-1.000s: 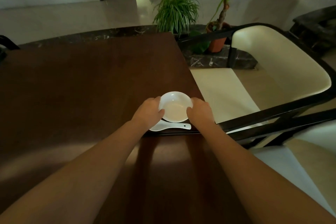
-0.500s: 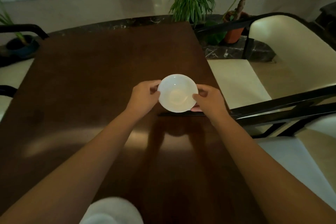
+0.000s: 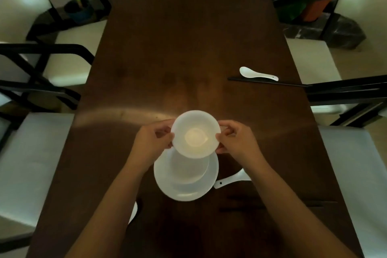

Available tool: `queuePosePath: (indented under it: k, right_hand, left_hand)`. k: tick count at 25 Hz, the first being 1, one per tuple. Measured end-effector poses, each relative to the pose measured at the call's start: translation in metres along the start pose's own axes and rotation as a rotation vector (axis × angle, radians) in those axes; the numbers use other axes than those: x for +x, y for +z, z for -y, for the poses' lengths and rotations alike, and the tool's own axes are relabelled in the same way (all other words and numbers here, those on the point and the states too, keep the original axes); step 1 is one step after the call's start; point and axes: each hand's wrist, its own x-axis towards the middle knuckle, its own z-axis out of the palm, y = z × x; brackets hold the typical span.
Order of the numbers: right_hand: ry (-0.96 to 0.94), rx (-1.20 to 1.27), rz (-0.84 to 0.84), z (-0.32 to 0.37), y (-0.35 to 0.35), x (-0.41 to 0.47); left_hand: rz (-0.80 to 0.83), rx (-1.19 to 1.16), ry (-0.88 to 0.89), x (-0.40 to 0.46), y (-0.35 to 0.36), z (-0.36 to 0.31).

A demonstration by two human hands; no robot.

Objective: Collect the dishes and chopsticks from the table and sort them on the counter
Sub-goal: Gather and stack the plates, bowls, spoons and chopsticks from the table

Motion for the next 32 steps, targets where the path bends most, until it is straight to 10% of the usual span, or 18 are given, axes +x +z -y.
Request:
queuePosePath:
  k: [15, 25, 32]
  right_hand:
    - [-0.173, -0.615, -0.125, -0.041, 0.055, -0.026]
    - [-0.031, -0.443, -0.102, -0.051, 0.059, -0.033]
    - [0.043, -0.689, -0.451, -0.090, -0.011, -0.053]
  left_hand:
    - [-0.085, 0.202, 0.020, -0.047, 0.003, 0.065]
    - [-0.064, 0.138, -0.028, -0.067, -0.011, 0.083]
    - [-0.171, 0.437, -0.131, -0.133, -0.029, 0.153]
